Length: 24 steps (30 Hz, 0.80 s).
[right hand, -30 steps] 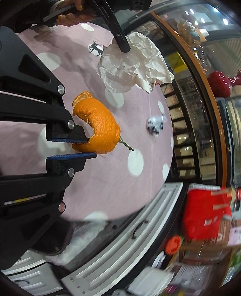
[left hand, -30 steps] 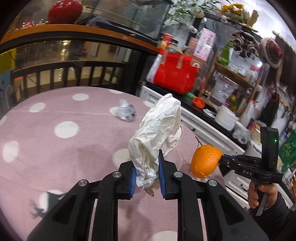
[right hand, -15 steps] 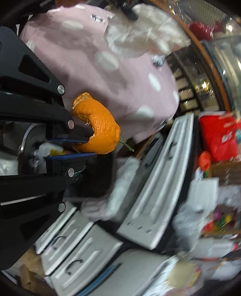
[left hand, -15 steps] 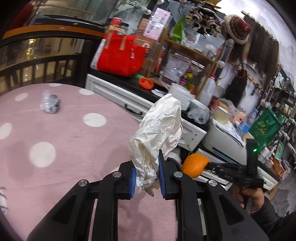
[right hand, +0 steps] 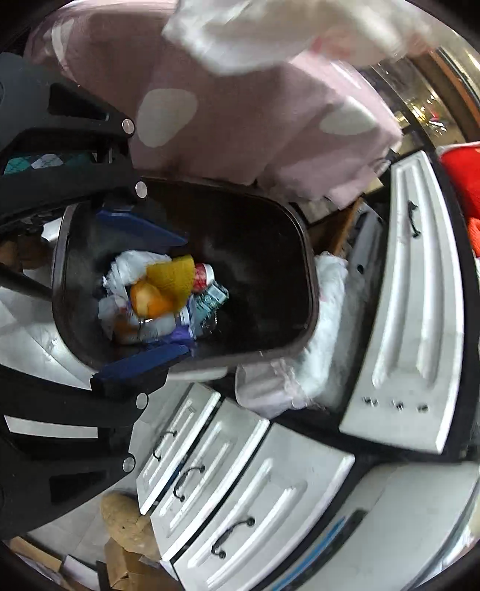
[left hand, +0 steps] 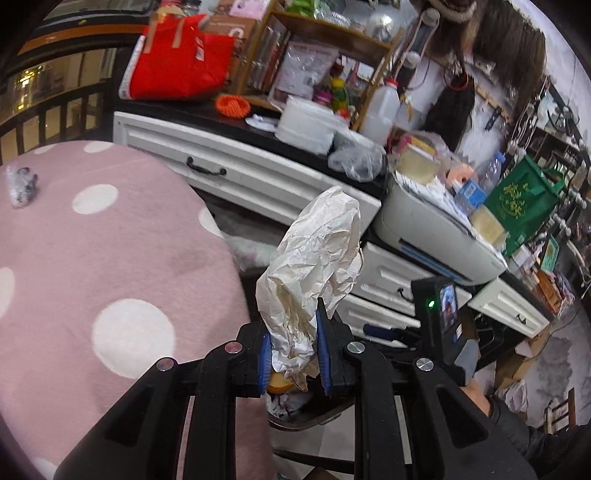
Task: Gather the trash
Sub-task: 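Open the right tool over the bin while the left tool releases the paper into it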
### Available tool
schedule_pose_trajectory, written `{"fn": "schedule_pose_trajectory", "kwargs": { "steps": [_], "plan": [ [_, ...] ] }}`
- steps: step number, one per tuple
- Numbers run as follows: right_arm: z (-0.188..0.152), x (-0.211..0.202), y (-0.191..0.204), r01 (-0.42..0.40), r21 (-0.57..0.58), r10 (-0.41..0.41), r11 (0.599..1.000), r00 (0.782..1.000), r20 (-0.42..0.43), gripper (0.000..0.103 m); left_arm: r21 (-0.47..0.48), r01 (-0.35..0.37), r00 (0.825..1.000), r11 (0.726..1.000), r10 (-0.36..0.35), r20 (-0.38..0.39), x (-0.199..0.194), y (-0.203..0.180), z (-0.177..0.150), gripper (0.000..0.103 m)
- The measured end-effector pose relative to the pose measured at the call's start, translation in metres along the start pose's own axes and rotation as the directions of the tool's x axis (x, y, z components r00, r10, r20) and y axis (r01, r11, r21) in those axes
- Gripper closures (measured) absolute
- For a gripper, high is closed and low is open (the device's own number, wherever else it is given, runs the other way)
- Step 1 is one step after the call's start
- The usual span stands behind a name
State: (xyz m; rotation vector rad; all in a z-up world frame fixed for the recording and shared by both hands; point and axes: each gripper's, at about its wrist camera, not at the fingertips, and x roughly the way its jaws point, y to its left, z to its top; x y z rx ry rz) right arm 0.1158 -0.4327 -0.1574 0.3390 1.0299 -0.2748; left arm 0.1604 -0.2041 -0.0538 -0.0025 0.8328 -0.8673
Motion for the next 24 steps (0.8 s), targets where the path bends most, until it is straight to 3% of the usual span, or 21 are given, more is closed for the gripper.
{"fn": "schedule_pose_trajectory", "kwargs": {
  "steps": [8,18,21,23,24],
  "plan": [
    [-0.001,-0.039,-0.039,0.063,0.081,-0.071,0.995,0.993,0.09,0.041,0.091,0.015,0.991,0.996,-0.003,-0.137,0.054,-0.04,-0.014,0.083],
    [-0.005,-0.059,-0.063,0.082,0.137,-0.098,0.987,0.988,0.12,0.041,0.139,0.004,0.965,0.99,0.033,-0.259,0.104,-0.058,-0.034,0.082],
    [-0.005,-0.06,-0.063,0.079,0.137,-0.096,0.987,0.988,0.121,0.041,0.143,-0.011,0.959,0.99,0.051,-0.278,0.112,-0.057,-0.039,0.072],
    [-0.005,-0.061,-0.062,0.077,0.136,-0.094,0.988,0.988,0.123,0.041,0.142,-0.008,0.955,0.99,0.05,-0.293,0.119,-0.056,-0.041,0.058],
    [-0.005,-0.061,-0.062,0.077,0.135,-0.094,0.988,0.988,0.125,0.041,0.145,-0.007,0.953,0.989,0.05,-0.299,0.121,-0.057,-0.042,0.042]
  ]
}}
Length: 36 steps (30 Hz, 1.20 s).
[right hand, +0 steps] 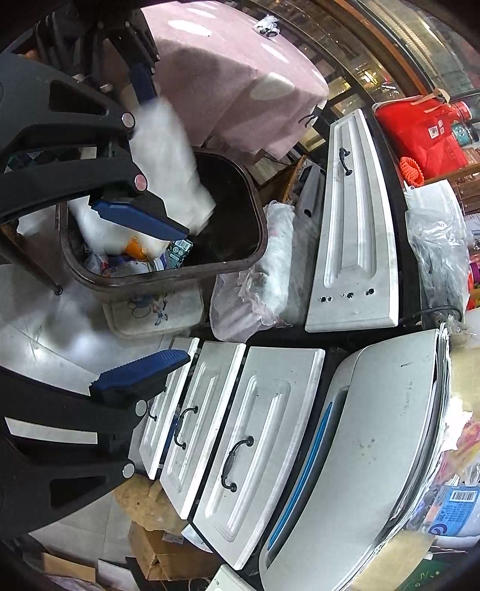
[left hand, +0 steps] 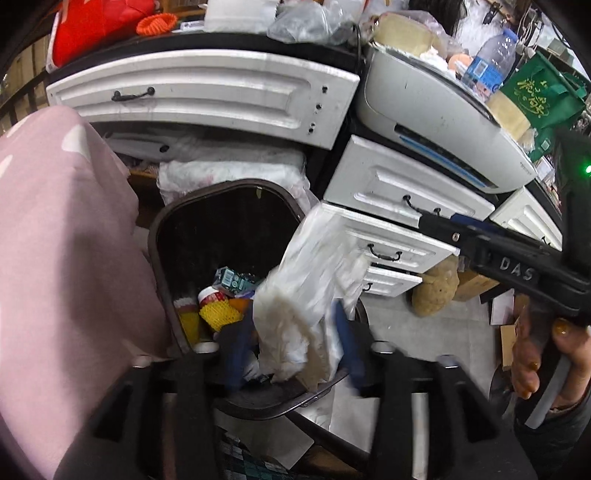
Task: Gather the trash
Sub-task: 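Open the right tool over the bin while the left tool releases the paper into it, then move both tools back over the table toward the clear plastic bag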
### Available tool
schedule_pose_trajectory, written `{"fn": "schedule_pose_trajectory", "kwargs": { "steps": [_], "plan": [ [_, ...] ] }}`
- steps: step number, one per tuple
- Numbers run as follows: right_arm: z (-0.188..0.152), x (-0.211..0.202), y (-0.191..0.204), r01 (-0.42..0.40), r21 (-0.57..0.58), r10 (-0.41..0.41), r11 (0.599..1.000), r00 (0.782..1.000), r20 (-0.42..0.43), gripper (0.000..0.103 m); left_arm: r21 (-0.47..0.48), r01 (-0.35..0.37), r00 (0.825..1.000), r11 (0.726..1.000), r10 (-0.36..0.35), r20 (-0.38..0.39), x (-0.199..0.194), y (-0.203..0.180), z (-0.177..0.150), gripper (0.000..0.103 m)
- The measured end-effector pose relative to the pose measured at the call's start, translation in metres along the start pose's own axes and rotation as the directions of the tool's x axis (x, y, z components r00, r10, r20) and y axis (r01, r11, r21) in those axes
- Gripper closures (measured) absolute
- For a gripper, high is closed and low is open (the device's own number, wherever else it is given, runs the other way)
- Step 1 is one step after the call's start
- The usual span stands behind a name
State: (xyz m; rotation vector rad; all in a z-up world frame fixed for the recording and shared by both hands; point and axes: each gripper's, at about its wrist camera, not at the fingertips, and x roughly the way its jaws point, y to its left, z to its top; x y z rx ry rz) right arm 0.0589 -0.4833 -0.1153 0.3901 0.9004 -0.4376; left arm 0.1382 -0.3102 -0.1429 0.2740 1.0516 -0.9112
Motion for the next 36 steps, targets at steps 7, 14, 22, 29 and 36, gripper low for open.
{"fn": "schedule_pose_trajectory", "kwargs": {
  "steps": [7,14,22,29,36],
  "plan": [
    [0.002,-0.004,0.005,-0.009,-0.011,0.009,1.0,1.0,0.014,0.041,0.011,0.013,0.999,1.0,-0.014,0.029,-0.014,-0.003,-0.001,0.027],
    [0.012,-0.012,0.043,-0.088,-0.085,0.091,0.992,0.995,0.034,0.033,0.042,-0.012,0.985,0.999,0.005,0.173,-0.069,-0.002,-0.003,0.02],
    [0.026,-0.015,0.14,-0.252,-0.259,0.263,0.933,0.965,0.009,0.024,-0.063,-0.172,0.936,0.983,0.183,0.302,-0.135,0.058,-0.018,0.011],
    [0.036,-0.01,0.243,-0.378,-0.403,0.384,0.834,0.921,-0.068,0.023,-0.25,-0.356,0.863,0.901,0.419,0.282,-0.178,0.15,-0.039,0.008],
    [0.056,0.003,0.366,-0.455,-0.545,0.464,0.704,0.876,-0.13,0.023,-0.445,-0.465,0.778,0.765,0.593,0.206,-0.228,0.248,-0.072,0.008]
  ]
}}
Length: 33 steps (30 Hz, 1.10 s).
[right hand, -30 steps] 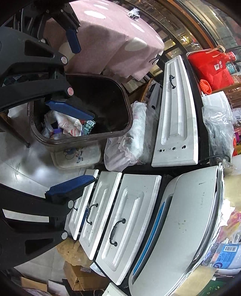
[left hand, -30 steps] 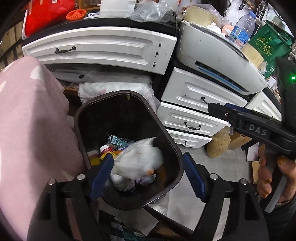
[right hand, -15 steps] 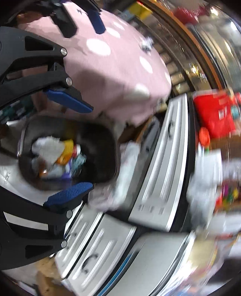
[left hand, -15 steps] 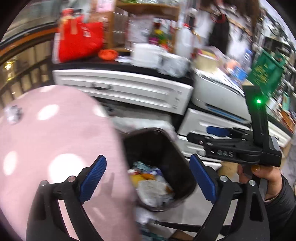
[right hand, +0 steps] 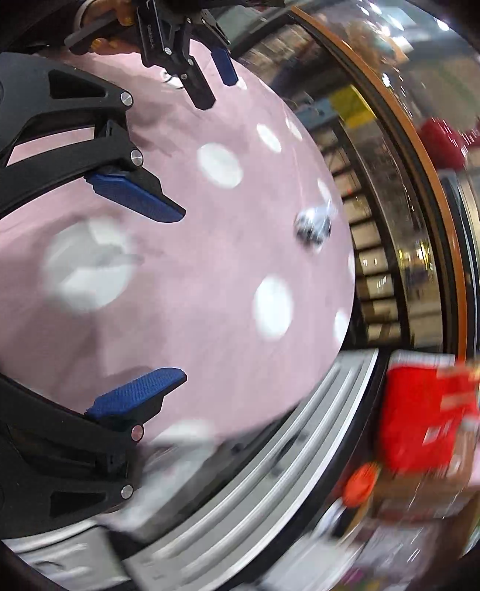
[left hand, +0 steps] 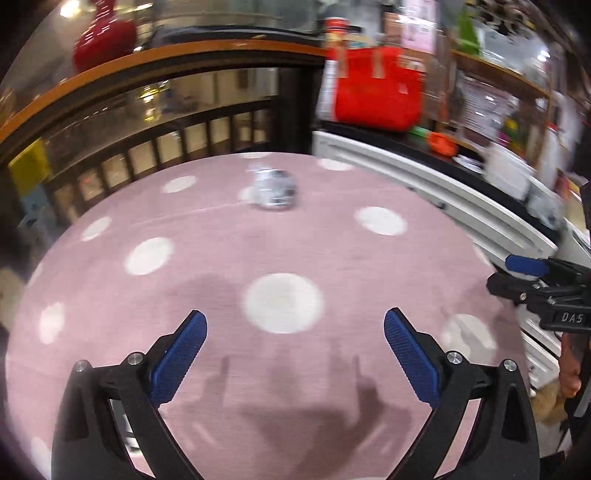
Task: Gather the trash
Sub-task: 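Move both tools back over the table toward the clear plastic bag, then grasp the clear plastic bag with the right tool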
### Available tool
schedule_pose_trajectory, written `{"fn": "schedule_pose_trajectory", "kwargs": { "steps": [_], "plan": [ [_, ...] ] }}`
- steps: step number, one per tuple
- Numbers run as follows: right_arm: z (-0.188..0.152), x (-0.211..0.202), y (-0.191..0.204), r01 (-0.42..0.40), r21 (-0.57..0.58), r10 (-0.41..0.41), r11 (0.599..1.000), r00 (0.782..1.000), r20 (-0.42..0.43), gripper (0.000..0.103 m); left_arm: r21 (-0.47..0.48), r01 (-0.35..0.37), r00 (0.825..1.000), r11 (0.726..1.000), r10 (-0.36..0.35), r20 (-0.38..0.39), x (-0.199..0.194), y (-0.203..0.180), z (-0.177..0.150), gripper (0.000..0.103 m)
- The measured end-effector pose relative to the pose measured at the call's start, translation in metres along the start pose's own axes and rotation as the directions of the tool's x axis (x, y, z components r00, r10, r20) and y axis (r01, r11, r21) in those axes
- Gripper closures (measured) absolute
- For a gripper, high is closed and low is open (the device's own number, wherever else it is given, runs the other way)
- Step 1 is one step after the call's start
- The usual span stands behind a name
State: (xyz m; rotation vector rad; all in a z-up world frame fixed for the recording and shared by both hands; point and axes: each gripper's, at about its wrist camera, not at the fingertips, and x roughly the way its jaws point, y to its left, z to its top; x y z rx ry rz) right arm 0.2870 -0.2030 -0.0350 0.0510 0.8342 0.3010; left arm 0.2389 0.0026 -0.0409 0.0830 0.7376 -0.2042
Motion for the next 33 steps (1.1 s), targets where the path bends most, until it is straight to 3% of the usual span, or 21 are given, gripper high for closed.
{"fn": "schedule_pose_trajectory", "kwargs": {
  "steps": [3,8,16,17,20,24,33],
  "plan": [
    [0.034,0.038,0.02,-0.039,-0.037,0.038,0.999,0.999,-0.026,0.023,-0.07,-0.057,0.998,0.996,0.057,-0.006,0.0,0.044,0.004,0.007],
    [0.087,0.098,0.045,-0.075,-0.042,0.072,0.996,0.995,-0.062,0.023,-0.138,-0.123,0.992,0.983,0.122,-0.016,-0.004,0.086,-0.001,0.006],
    [0.142,0.183,0.075,-0.063,-0.037,0.059,0.997,0.992,-0.115,0.023,-0.172,-0.126,0.992,0.977,0.119,-0.051,-0.005,0.111,-0.015,0.006],
    [0.144,0.192,0.077,-0.041,-0.041,0.035,0.998,0.991,-0.126,0.025,-0.173,-0.121,0.992,0.977,0.114,-0.051,-0.005,0.114,-0.015,0.006],
    [0.147,0.207,0.076,-0.035,-0.008,0.033,0.999,0.987,-0.157,0.044,-0.174,-0.119,0.993,0.977,0.113,-0.043,-0.008,0.119,-0.017,0.006],
    [0.141,0.198,0.076,-0.034,-0.008,0.032,0.999,0.991,-0.13,0.055,-0.171,-0.113,0.993,0.979,0.108,-0.037,-0.011,0.121,-0.018,0.006],
    [0.112,0.125,0.066,-0.087,-0.012,0.086,0.996,0.994,-0.066,0.058,-0.191,-0.079,0.997,0.978,0.078,-0.016,-0.017,0.113,-0.019,0.006]
  ]
}}
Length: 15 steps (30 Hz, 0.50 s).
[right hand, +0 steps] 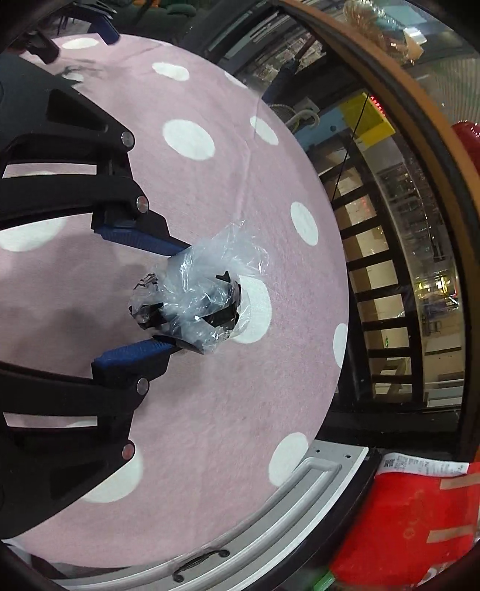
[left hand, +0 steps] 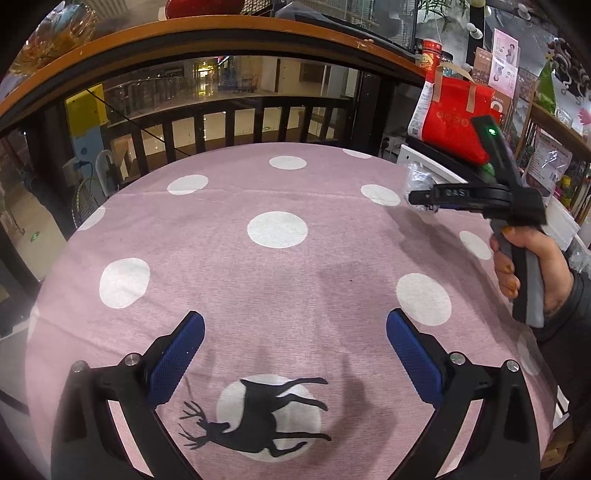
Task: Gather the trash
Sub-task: 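Grasp the clear plastic bag with the right tool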
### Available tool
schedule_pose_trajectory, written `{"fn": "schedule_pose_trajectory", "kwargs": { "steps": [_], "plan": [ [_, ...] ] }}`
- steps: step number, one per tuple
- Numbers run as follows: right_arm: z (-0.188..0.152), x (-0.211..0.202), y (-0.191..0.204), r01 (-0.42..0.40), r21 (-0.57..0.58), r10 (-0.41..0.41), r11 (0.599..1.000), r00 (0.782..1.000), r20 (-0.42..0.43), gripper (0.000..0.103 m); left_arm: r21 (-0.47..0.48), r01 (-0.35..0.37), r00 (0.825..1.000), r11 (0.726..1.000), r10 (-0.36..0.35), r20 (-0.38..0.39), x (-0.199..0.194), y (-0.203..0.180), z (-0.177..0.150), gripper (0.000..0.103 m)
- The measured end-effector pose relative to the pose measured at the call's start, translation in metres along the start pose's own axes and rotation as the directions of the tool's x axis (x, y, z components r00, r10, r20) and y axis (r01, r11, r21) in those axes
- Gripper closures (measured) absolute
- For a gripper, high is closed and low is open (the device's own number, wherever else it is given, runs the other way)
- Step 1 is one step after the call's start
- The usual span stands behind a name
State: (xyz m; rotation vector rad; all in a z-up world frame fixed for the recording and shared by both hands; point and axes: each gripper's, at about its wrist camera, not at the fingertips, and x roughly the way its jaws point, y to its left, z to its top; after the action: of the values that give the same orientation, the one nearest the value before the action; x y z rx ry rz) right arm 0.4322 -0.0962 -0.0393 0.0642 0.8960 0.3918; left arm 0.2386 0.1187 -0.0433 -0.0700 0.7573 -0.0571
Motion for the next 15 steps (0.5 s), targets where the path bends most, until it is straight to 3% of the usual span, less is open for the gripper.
{"fn": "schedule_pose_trajectory", "kwargs": {
  "steps": [15],
  "plan": [
    [-0.128,-0.149,-0.053,0.079,0.037,-0.082,0.996,0.991,0.104,0.058,0.063,0.11,0.994,0.992,-0.111,0.015,-0.022,-0.071,-0.023,0.006]
  ]
}}
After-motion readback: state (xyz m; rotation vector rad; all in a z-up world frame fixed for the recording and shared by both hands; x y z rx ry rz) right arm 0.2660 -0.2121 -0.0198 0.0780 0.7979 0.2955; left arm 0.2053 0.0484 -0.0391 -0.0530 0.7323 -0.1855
